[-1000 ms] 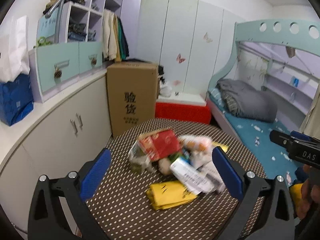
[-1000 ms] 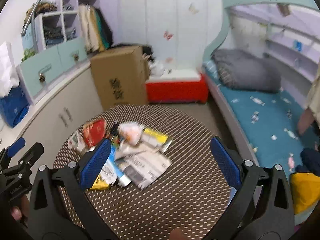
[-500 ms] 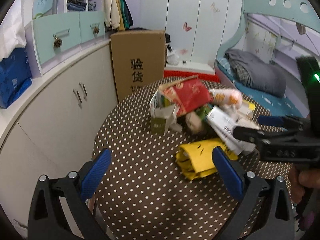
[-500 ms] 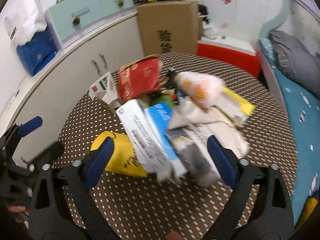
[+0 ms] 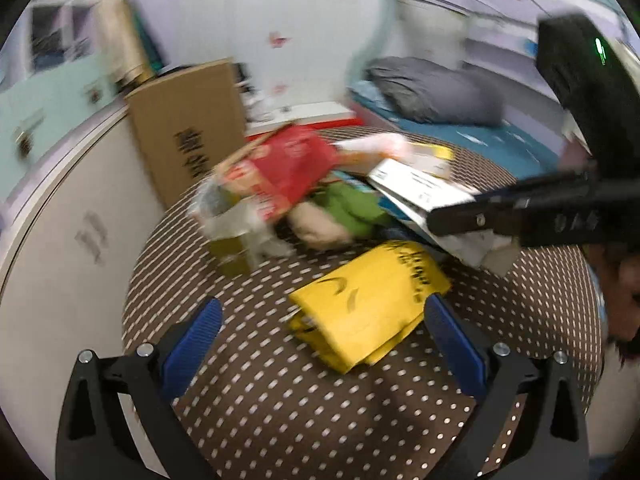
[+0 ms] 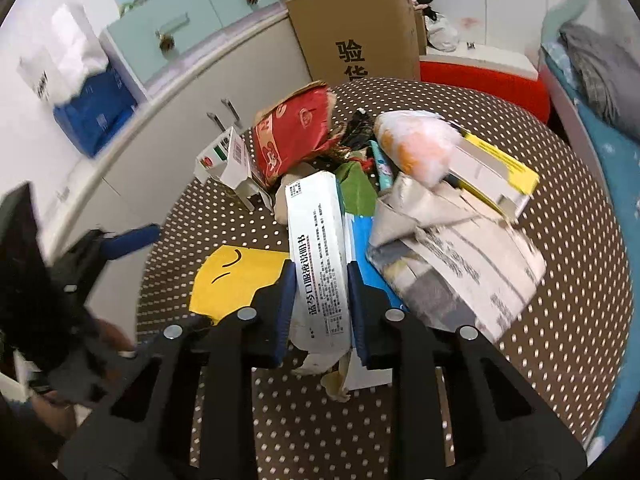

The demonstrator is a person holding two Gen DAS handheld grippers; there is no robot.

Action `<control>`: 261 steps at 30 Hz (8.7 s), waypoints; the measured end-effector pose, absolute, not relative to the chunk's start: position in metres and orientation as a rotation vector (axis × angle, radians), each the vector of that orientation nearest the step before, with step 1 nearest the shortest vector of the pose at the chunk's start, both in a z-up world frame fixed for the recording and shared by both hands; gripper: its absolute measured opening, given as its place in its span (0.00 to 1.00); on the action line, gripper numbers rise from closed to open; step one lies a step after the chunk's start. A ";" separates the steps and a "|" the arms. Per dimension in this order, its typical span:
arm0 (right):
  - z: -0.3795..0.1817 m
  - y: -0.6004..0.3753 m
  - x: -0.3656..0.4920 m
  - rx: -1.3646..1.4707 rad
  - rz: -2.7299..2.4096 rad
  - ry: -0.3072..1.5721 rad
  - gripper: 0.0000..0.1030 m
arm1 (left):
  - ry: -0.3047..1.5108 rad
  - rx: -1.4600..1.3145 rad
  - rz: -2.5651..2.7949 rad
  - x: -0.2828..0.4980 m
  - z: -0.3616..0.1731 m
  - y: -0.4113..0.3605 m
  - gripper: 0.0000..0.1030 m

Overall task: Collect trash
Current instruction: 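Grasp the yellow paper with the left tool while the right tool grasps a white box, then carry the white box to the blue wastebasket and open the right tool, then return the right tool to the table and grasp the crumpled newspaper, then grasp the white-green milk carton with the left tool, then drop the newspaper into the wastebasket while the left tool drops the carton there, then move both tools back over the table toward the remaining trash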

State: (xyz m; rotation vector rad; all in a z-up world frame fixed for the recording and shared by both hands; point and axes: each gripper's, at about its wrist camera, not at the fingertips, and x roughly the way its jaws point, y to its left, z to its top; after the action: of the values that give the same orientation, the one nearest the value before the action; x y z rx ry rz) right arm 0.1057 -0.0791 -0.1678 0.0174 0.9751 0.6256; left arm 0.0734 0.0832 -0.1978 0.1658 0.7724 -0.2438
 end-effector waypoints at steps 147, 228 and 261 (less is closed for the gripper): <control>-0.166 -0.140 0.118 0.136 0.235 0.828 0.94 | 0.684 -0.084 0.089 0.095 -0.156 0.097 0.91; -0.373 -0.492 0.194 0.802 -0.030 1.053 0.53 | 0.809 0.085 -0.570 0.209 -0.176 -0.252 0.43; -0.190 -0.491 0.079 0.579 -0.291 0.611 0.94 | 0.774 0.146 -0.622 0.189 -0.171 -0.291 0.90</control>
State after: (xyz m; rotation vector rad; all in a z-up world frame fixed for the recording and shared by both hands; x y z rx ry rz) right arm 0.0791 -0.4915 -0.1897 0.5787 0.6111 -0.2913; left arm 0.1891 -0.2913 -0.1709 0.1457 0.7742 -0.6220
